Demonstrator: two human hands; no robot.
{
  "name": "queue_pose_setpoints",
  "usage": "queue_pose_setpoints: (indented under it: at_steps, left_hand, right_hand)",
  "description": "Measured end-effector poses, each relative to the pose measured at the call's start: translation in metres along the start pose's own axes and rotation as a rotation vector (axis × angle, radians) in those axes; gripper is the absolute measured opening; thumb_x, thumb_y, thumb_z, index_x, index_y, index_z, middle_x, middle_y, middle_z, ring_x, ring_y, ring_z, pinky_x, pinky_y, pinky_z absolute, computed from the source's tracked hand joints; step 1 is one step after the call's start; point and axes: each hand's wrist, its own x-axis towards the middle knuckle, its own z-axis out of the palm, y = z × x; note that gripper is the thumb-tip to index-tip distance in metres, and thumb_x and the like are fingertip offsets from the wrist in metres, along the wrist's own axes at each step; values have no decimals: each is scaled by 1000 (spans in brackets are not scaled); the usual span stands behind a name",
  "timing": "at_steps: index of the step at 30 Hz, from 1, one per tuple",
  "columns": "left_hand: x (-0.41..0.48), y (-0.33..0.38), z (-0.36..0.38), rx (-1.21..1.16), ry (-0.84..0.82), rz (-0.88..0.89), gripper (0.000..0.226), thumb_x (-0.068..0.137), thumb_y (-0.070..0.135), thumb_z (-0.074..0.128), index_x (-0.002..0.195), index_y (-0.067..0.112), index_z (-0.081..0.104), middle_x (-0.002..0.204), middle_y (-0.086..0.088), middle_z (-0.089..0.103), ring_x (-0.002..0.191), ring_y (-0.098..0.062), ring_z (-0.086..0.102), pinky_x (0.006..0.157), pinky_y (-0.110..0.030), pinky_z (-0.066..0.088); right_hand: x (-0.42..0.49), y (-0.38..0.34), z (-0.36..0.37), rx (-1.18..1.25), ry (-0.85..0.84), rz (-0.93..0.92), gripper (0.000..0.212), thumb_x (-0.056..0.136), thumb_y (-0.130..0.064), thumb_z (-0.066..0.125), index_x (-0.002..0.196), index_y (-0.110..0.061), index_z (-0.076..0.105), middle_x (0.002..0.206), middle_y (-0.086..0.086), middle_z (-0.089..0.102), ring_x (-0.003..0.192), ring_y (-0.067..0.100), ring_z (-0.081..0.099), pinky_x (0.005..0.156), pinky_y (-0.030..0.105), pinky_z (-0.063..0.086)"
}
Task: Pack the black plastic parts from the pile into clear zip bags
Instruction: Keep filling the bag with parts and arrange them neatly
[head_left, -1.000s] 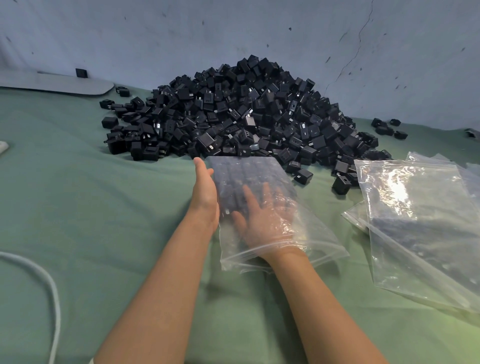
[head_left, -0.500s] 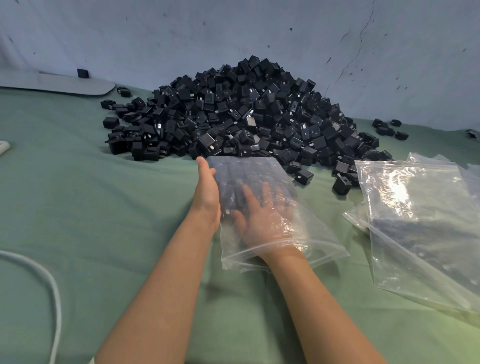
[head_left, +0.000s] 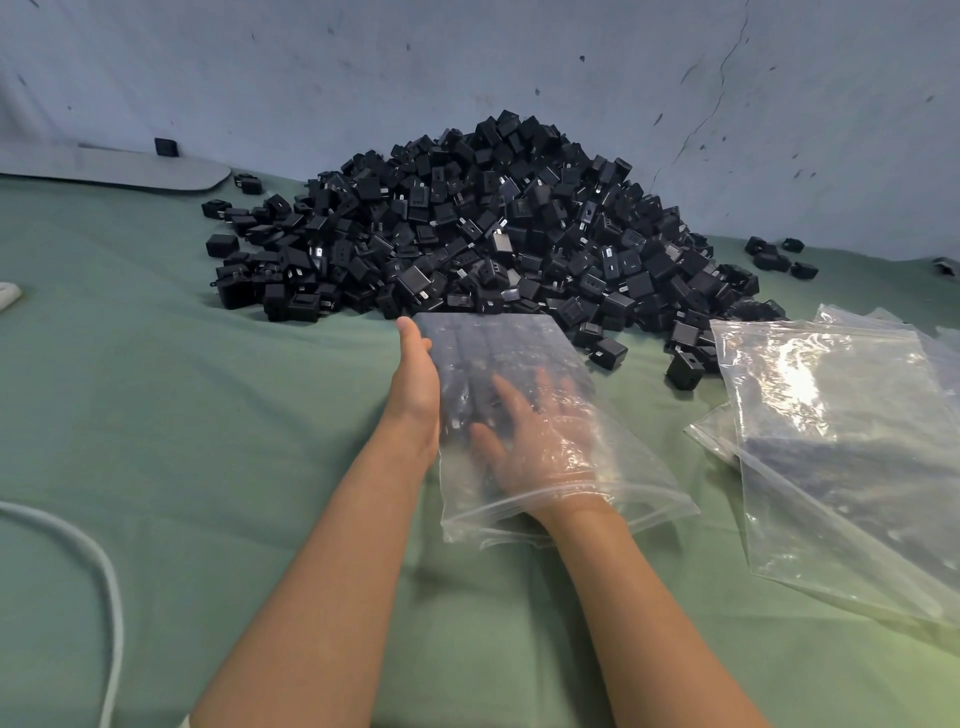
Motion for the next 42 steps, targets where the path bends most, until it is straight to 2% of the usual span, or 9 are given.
queue_pose_setpoints:
  at_steps: [4,8,12,15,18,21,28,36,42]
  left_hand:
    - [0,0,1,13,-1,-13,73,96,61,14,148,12,26,155,-7,25,142,-20,26,117,-44,21]
    - [-1,0,1,15,-11,-30,73,95,63,14,147,14,28,153,-7,30,139,-22,31,115,-46,25]
    - [0,0,1,7,-8,-40,73,94,65,16,146,15,29,151,-7,34,137,-23,35,114,-47,27]
    - [2,0,0,4,-17,-43,75,93,66,16,147,16,28,151,-7,35,137,-23,36,113,-47,28]
    - [1,-1,0,17,-15,-38,76,93,67,15,148,16,26,152,-5,32,138,-22,35,114,-46,28]
    - [0,-1,0,27,-18,-28,76,93,66,15,149,16,24,154,-4,29,139,-20,33,115,-45,27]
    - [0,-1,1,11,-29,-30,76,93,67,15,149,15,24,151,-5,34,136,-21,37,113,-44,29]
    - [2,-2,1,2,-37,-37,78,91,68,16,148,16,25,149,-5,38,134,-23,40,112,-47,30]
    - [3,-2,0,9,-36,-34,79,91,69,16,149,16,24,149,-6,38,135,-24,39,113,-47,29]
  right_hand:
    - [1,-1,0,23,20,-6,59,93,-47,50,147,-37,28,160,6,8,147,26,-3,119,46,6]
    - [-1,-2,-1,63,7,-1,61,95,-44,50,149,-36,24,161,6,-3,147,25,-9,117,42,0]
    - [-2,-2,-1,104,15,-9,62,94,-41,53,149,-35,25,161,5,-4,147,26,-10,115,39,-1]
    - [-2,3,2,132,28,-17,65,91,-44,57,148,-36,26,160,7,-1,147,28,-3,118,44,8]
    - [0,11,4,40,80,19,71,87,-56,55,148,-36,24,160,10,0,147,28,-1,118,47,12]
    - [2,18,6,39,129,42,75,85,-60,54,149,-35,24,160,11,-2,147,29,7,118,45,17]
    - [6,22,9,126,117,83,80,83,-61,56,150,-30,23,160,11,2,140,29,29,112,38,29]
    - [7,22,9,124,122,82,78,82,-61,55,149,-33,25,160,8,3,140,30,27,112,42,27]
    - [5,22,9,138,125,70,77,83,-60,58,148,-32,27,160,6,3,141,27,25,112,39,26]
